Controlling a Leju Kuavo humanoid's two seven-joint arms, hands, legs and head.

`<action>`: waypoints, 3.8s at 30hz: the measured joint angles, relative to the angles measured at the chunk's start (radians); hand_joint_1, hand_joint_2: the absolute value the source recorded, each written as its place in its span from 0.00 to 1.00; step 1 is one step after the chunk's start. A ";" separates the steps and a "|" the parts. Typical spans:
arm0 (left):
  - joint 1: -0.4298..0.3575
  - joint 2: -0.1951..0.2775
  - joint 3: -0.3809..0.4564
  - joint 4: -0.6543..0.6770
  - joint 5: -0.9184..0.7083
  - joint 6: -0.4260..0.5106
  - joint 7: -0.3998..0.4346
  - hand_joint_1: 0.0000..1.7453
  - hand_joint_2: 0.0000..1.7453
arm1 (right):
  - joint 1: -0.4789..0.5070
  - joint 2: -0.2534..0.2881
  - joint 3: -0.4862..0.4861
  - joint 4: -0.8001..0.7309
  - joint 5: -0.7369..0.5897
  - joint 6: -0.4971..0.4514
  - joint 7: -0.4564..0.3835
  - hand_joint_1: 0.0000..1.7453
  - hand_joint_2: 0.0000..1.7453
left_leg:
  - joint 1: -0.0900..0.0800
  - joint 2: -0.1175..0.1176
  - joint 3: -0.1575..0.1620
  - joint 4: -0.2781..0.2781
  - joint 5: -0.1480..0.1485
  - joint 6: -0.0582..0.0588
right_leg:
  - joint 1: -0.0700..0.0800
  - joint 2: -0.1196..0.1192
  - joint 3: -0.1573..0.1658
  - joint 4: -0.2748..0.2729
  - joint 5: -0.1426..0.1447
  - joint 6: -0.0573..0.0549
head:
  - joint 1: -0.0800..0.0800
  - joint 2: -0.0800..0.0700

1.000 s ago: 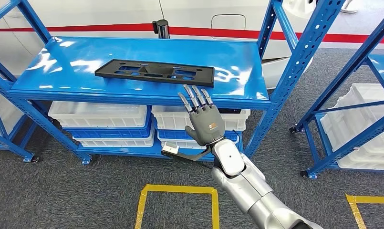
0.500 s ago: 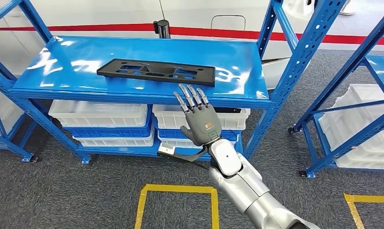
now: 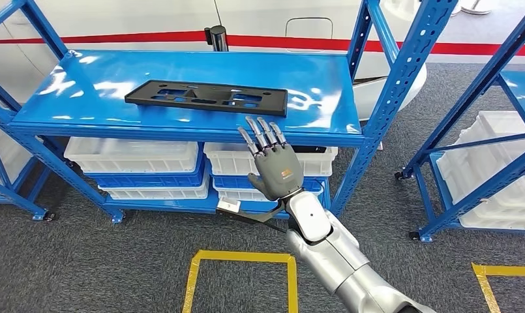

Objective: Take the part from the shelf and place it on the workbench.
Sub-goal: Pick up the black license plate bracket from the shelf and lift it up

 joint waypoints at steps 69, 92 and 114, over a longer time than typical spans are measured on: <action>0.004 -0.010 0.040 0.000 0.003 0.026 -0.023 0.00 0.00 | 0.025 0.001 0.000 -0.002 0.012 0.006 0.010 0.00 1.00 | -0.024 0.024 -0.119 0.272 -0.137 0.012 | 0.019 -0.013 0.005 -0.010 0.009 -0.045 | -0.024 0.000; 0.004 -0.011 0.040 0.000 -0.008 0.016 -0.013 0.00 0.00 | 0.028 0.008 0.007 0.014 -0.002 -0.003 0.000 0.00 1.00 | -0.034 0.017 0.006 0.027 -0.025 0.053 | 0.037 -0.007 -0.038 0.003 0.023 -0.005 | -0.023 0.000; 0.009 -0.009 0.041 0.000 -0.010 0.023 -0.016 0.00 0.00 | 0.036 0.016 0.012 0.021 -0.003 -0.005 -0.001 0.00 1.00 | -0.018 0.023 -0.031 0.031 0.009 0.056 | 0.020 -0.005 -0.050 0.159 -0.097 -0.003 | -0.027 0.000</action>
